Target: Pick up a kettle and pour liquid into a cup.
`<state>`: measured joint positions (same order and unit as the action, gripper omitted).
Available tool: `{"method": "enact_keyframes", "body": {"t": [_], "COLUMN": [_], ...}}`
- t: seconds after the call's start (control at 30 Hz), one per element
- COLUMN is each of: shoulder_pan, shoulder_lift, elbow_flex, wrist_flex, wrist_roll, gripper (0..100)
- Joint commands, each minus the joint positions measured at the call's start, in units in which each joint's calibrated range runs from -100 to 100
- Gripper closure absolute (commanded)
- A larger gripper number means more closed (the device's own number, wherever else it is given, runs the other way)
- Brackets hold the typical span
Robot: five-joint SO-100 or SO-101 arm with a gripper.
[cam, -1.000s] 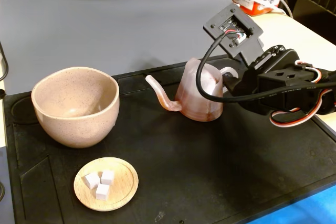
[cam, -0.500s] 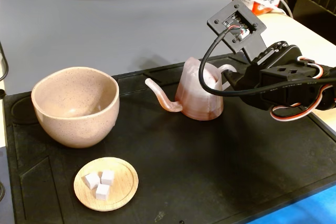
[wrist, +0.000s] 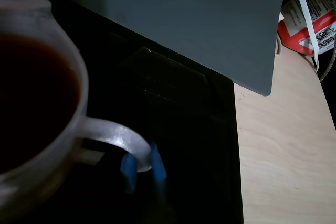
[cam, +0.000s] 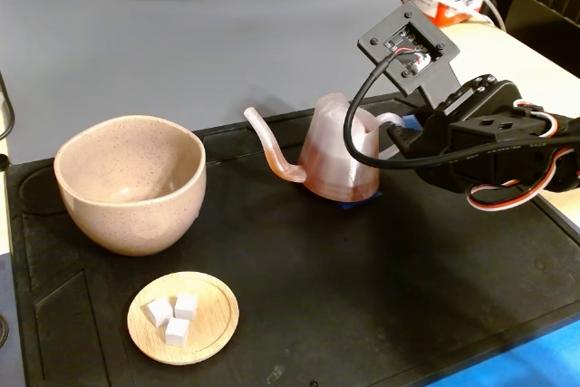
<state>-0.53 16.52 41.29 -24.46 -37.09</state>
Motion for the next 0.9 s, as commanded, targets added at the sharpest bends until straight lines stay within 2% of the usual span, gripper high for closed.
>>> {"method": "enact_keyframes", "body": {"t": [0.0, 0.27, 0.37, 0.57, 0.87], "shoulder_pan": [0.2, -0.5, -2.0, -3.8, -7.3], "shoulder_lift": [-0.7, -8.8, -15.9, -26.9, -27.4], "elbow_flex": [-2.4, -2.4, -2.5, -3.3, -3.4], "wrist_flex": [-0.6, 0.1, 8.9, 17.8, 17.2], "wrist_roll": [0.1, -0.4, -0.4, -0.5, -0.1], "gripper": [99, 99, 99, 99, 99]}}
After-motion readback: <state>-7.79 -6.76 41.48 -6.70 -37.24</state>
